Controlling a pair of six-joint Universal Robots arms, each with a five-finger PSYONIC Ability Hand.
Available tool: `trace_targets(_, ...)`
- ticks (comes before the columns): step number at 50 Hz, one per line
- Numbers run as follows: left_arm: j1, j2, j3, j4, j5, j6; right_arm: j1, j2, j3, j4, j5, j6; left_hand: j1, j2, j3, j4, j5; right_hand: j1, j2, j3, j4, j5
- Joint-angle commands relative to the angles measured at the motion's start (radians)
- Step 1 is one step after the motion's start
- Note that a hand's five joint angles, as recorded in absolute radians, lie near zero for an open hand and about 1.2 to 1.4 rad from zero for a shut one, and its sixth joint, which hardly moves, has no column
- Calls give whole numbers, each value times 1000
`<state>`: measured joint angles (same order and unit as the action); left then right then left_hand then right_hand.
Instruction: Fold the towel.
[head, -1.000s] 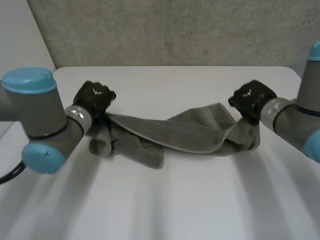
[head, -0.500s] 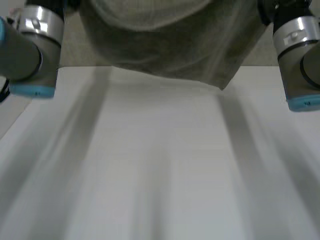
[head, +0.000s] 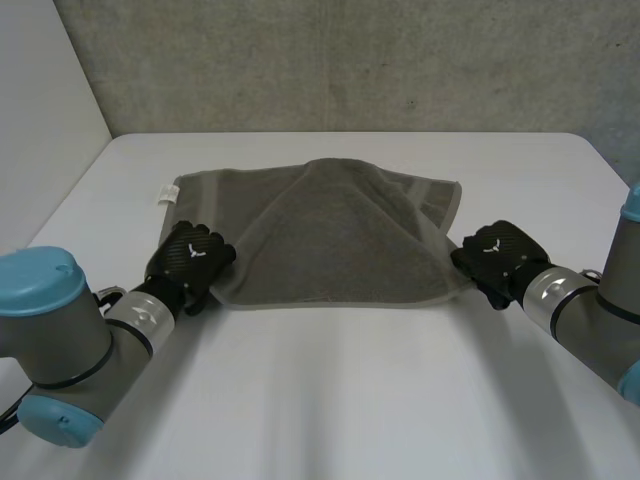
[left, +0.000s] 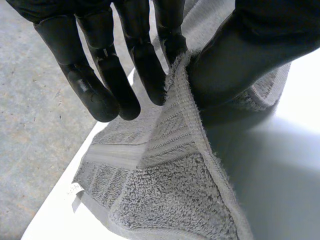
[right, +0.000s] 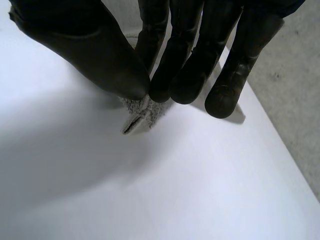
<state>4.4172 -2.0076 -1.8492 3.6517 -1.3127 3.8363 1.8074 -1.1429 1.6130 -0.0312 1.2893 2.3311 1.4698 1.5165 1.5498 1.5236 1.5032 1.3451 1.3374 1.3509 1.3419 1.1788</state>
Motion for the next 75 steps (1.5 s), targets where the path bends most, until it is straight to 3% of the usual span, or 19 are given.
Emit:
trace_targets(1, 10, -31, 33, 13, -11, 19, -25, -26, 39, -35, 16, 11, -233, -280, -313, -287, -441, 51, 59, 45, 54, 43)
trace_targets(2, 13, -39, 34, 13, -11, 22, -31, -37, 50, -44, 16, 11, -453, -499, -533, -506, -661, 51, 59, 45, 54, 43)
trace_targets(3, 13, -39, 34, 13, -11, 22, -31, -37, 50, -44, 16, 11, -455, -501, -535, -509, -663, 51, 59, 45, 54, 43)
trace_targets(4, 14, -48, 34, 16, -13, 25, -36, -40, 56, -52, 16, 13, -661, -708, -741, -715, -869, 51, 59, 45, 54, 43)
trace_targets(5, 18, -55, 34, 18, -16, 25, -42, -43, 59, -61, 18, 13, -727, -774, -807, -781, -935, 51, 59, 45, 54, 43)
trace_targets(9, 25, -71, 31, 7, -20, 26, -45, -43, 59, -73, 18, 13, -854, -900, -934, -908, -1062, 51, 59, 45, 54, 43)
trace_targets(18, 34, -71, 22, 8, -99, 26, -77, -43, 56, -82, 27, 14, -878, -924, -958, -931, -1085, 51, 59, 45, 54, 43)
trace_targets(24, 51, -54, 22, 7, -114, 26, -102, -64, 54, -121, 76, 13, -719, -766, -799, -773, -927, 51, 59, 45, 54, 43)
trace_targets(26, 54, -36, 19, 5, -117, 26, -111, -92, 57, -121, 87, 14, -328, -374, -408, -382, -536, 51, 59, 45, 54, 43)
trace_targets(27, 54, -36, 19, 5, -117, 26, -111, -92, 57, -121, 87, 14, -326, -372, -406, -379, -534, 51, 59, 45, 54, 43)
trace_targets(28, 56, -19, 15, 4, -115, 25, -112, -107, 59, -121, 87, 14, -93, -140, -173, -147, -301, 51, 59, 45, 54, 43)
trace_targets(29, 57, 3, 7, 4, -112, 23, -112, -127, 61, -121, 87, 16, -74, -120, -154, -128, -282, 51, 59, 45, 54, 43)
trace_targets(40, 79, 171, -38, 2, -105, 8, -114, -256, 61, -110, 78, 88, -74, -120, -154, -127, -281, 51, 59, 45, 54, 43)
trace_targets(47, 113, 382, -41, -36, -103, -9, -131, -413, 13, -78, 76, 108, -74, -120, -154, -127, -281, 51, 59, 45, 54, 43)
trace_targets(56, 107, 538, -25, -123, -73, -96, -148, -482, -131, 209, 6, 99, -74, -120, -154, -127, -281, 51, 59, 45, 54, 43)
trace_targets(60, 99, 524, -33, -169, -36, -98, -163, -477, -156, 303, -28, 67, -74, -120, -154, -127, -281, 51, 59, 45, 54, 43)
trace_targets(66, 97, 448, -35, -182, -29, -96, -168, -437, -150, 310, -27, 16, -74, -120, -154, -127, -281, 51, 59, 45, 54, 43)
trace_targets(75, 97, 158, 71, -179, -37, -86, -157, -193, -213, 313, -16, 5, -74, -120, -154, -127, -281, 51, 59, 45, 54, 43)
